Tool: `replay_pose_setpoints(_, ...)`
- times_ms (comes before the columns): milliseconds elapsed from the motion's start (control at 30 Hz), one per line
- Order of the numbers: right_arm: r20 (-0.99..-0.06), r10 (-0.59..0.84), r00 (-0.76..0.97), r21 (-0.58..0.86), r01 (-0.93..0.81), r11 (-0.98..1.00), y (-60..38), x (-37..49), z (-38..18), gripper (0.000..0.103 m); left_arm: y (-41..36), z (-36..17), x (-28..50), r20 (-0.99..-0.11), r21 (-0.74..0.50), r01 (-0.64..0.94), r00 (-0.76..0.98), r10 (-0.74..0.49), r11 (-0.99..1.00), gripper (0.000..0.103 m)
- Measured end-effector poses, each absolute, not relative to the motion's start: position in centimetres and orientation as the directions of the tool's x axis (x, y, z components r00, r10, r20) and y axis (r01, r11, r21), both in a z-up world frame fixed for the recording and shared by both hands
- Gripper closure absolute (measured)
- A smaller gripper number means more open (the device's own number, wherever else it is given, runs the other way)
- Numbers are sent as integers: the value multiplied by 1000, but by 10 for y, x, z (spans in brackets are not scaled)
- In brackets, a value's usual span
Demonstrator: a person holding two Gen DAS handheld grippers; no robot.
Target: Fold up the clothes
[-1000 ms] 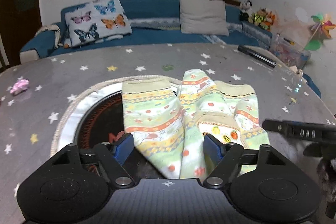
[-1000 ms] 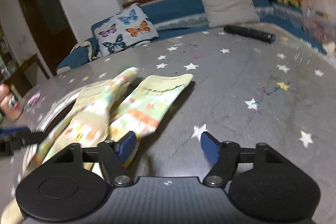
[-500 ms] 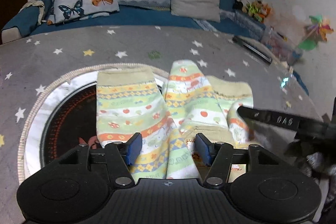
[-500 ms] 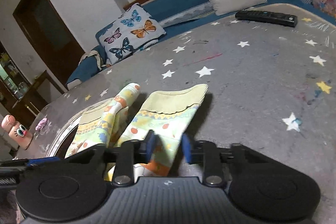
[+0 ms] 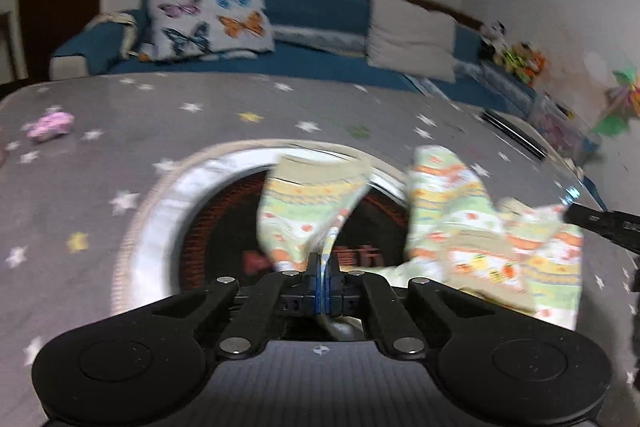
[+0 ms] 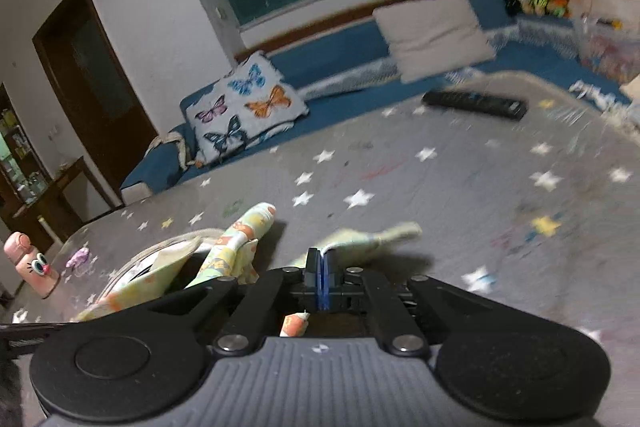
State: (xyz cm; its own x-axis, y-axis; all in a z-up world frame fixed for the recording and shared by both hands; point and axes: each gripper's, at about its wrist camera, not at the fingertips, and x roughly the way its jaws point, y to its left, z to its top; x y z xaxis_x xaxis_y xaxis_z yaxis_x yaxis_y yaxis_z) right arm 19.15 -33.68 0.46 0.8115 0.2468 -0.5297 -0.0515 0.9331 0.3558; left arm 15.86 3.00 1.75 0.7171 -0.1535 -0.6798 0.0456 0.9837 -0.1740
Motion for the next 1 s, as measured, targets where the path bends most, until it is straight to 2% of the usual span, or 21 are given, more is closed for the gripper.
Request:
replay_pose_setpoints(200,-510,143,848,298,19,954,-364,163,20,102,70,24,119,-651,-162,-57,757,-63,985,102)
replay_pose_setpoints(333,-507,74,859,269,76,960,-387,139,24,102,89,22,92,-655,-141,-118,755,-4,983,102)
replay_pose_setpoints(467,-504,6,863,241,134,961,-410,114,26,102,100,14,61,-685,-139,-134,729,2,981,102)
replay_pose_setpoints(567,-530,-31,848,224,175,959,-425,92,20,102,105,7,37,-708,-139,-126,706,-9,982,102)
replay_pose_setpoints(767,-644,-78,761,147,223,964,-439,57,-7,99,108,-8,5,-764,-123,-86,644,-39,989,101)
replay_pose_setpoints(833,-666,-98,739,116,232,966,-441,49,-13,92,110,-5,1,-767,-114,-82,641,-35,990,94)
replay_pose_setpoints(867,-668,-107,737,109,239,965,-442,48,-13,92,110,-2,-1,-766,-110,-80,642,-33,991,93)
replay_pose_setpoints(1000,-640,-117,759,94,228,969,-440,48,-1,89,110,14,-2,-741,-65,-58,672,-9,996,62)
